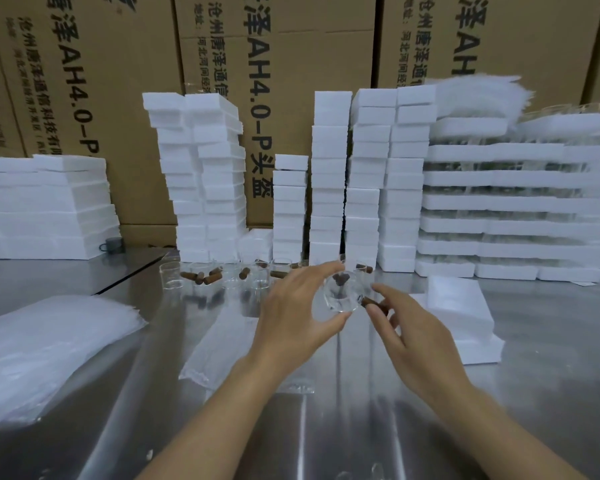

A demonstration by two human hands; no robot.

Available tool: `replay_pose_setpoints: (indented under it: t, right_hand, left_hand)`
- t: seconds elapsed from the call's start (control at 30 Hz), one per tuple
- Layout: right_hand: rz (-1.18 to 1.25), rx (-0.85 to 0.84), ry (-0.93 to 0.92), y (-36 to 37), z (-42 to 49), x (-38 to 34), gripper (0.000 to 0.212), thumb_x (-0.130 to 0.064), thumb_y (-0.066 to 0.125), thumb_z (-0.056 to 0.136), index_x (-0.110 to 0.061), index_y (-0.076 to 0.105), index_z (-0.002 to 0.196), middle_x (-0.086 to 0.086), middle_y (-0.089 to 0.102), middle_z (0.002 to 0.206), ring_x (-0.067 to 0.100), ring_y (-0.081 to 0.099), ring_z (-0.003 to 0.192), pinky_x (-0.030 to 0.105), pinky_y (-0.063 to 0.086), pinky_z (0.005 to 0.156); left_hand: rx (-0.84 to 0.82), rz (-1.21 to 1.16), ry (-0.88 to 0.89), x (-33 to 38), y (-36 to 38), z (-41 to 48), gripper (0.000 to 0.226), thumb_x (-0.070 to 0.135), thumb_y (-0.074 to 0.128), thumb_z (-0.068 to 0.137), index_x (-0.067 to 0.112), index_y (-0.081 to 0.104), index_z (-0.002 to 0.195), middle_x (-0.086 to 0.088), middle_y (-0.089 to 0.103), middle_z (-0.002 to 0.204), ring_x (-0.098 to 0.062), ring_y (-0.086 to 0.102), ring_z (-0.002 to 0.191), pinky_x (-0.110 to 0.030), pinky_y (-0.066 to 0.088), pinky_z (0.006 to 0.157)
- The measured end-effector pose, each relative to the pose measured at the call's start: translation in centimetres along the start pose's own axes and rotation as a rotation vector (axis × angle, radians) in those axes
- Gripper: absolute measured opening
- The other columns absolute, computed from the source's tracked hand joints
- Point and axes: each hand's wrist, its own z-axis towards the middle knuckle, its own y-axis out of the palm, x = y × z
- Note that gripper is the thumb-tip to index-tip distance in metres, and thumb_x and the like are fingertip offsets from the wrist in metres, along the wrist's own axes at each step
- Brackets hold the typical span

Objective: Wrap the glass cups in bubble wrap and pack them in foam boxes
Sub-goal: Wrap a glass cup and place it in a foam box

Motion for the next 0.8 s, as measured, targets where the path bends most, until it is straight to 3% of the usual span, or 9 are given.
replay_pose_setpoints:
  t: [0.13,0.2,0.3,0.53,0.8]
  right_hand:
    - [0.102,-0.024,-0.026,0.0,-0.2,-0.1,0.030,-0.065,0.035,0.103,-0.047,0.055,0.117,-0.024,0.063,0.100,0.004,0.061,0.091,0.037,0.055,0.073]
    - [0.164,-0.022,-0.040,0.1,-0.1,-0.3,0.020,-0.061,0.042,0.103,-0.049,0.055,0.113,-0.022,0.065,0.102,0.007,0.063,0.092,0.035,0.054,0.073]
    - [0.200,0.005,-0.018,-0.1,-0.1,-0.6,0.020,-0.066,0.042,0.102,-0.056,0.052,0.115,-0.027,0.066,0.106,0.004,0.064,0.094,0.030,0.055,0.073]
    - [0.252,0.013,0.004,-0.2,-0.1,-1.2,0.037,-0.061,0.033,0.101,-0.050,0.053,0.131,-0.027,0.065,0.107,0.003,0.064,0.094,0.032,0.054,0.078]
    - [0.272,0.068,-0.046,-0.1,-0.1,-1.6,0.025,-0.060,0.036,0.103,-0.056,0.049,0.124,-0.031,0.063,0.105,0.005,0.065,0.091,0.022,0.047,0.069]
  left_hand:
    - [0.000,-0.055,0.059,0.6,0.1,-0.2,0.068,0.037,0.083,0.087,0.039,0.054,0.149,0.025,0.060,0.142,0.002,0.054,0.131,-0.032,0.052,0.107]
    - [0.027,-0.083,0.062,0.9,0.3,-0.1,0.069,0.037,0.082,0.088,0.037,0.053,0.151,0.024,0.060,0.143,-0.001,0.054,0.133,-0.034,0.052,0.107]
    - [0.089,-0.109,0.027,1.1,0.3,-0.1,0.071,0.035,0.085,0.088,0.034,0.054,0.152,0.022,0.061,0.141,-0.005,0.055,0.132,-0.033,0.051,0.108]
    - [0.211,-0.144,0.003,1.2,0.3,0.0,0.071,0.040,0.081,0.085,0.034,0.055,0.152,0.025,0.057,0.136,-0.008,0.058,0.130,-0.034,0.056,0.102]
    - [0.238,-0.197,-0.007,1.4,0.2,0.1,0.071,0.041,0.081,0.085,0.036,0.055,0.151,0.023,0.057,0.137,-0.010,0.057,0.132,-0.041,0.059,0.098]
